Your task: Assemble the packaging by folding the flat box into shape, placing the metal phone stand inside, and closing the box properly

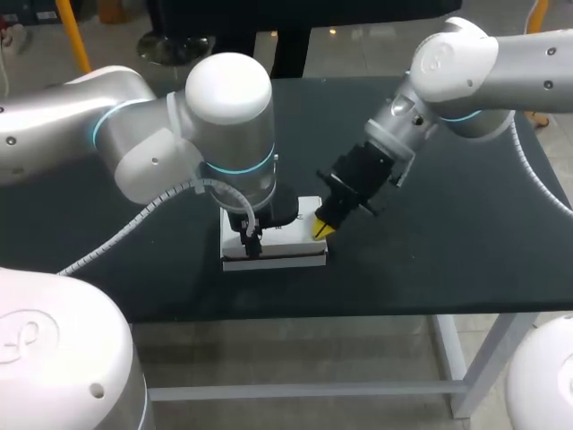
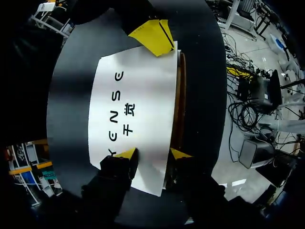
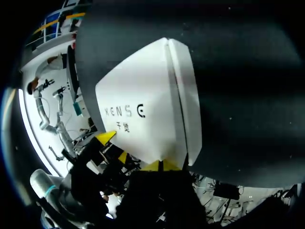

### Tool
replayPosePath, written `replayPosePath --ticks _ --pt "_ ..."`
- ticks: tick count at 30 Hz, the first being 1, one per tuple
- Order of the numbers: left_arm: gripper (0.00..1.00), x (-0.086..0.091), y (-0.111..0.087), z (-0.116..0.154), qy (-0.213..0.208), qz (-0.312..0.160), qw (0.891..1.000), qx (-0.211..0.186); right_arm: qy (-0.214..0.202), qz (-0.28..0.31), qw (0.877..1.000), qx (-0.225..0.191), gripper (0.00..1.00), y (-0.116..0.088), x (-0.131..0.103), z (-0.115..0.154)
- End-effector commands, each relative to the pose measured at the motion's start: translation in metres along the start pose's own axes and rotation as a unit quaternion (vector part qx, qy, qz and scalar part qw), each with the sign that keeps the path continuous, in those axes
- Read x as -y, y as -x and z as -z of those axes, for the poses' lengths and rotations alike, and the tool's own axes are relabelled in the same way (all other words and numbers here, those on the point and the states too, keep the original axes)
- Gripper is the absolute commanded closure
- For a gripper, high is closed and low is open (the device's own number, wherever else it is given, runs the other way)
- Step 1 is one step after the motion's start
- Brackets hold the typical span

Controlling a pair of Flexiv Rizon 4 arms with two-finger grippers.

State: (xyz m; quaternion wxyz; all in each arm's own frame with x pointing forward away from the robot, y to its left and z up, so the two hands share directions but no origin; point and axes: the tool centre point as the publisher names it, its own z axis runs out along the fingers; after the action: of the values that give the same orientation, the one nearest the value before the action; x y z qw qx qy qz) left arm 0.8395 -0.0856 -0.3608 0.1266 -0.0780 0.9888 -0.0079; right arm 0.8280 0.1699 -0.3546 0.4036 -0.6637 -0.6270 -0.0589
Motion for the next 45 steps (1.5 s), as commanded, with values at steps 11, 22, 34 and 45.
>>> replayPosePath --ticks 11,22,34,45 --pt "0.51 -0.007 -0.008 0.006 -0.008 0.003 1.0 -0.003 -0.004 -0.002 1.0 -0.003 1.0 0.003 -0.003 -0.003" --pt "0.84 -0.026 -0.001 0.032 -0.099 0.033 0.994 -0.023 -0.005 -0.003 1.0 -0.003 1.0 0.003 -0.004 -0.004" --pt "1.0 -0.027 0.012 0.009 -0.113 0.055 0.991 -0.048 -0.005 -0.004 1.0 -0.001 1.0 0.0 -0.005 -0.006" --pt "1.0 -0.031 0.004 -0.002 -0.114 0.058 0.99 -0.053 -0.004 -0.007 1.0 0.0 1.0 0.002 -0.006 -0.006"
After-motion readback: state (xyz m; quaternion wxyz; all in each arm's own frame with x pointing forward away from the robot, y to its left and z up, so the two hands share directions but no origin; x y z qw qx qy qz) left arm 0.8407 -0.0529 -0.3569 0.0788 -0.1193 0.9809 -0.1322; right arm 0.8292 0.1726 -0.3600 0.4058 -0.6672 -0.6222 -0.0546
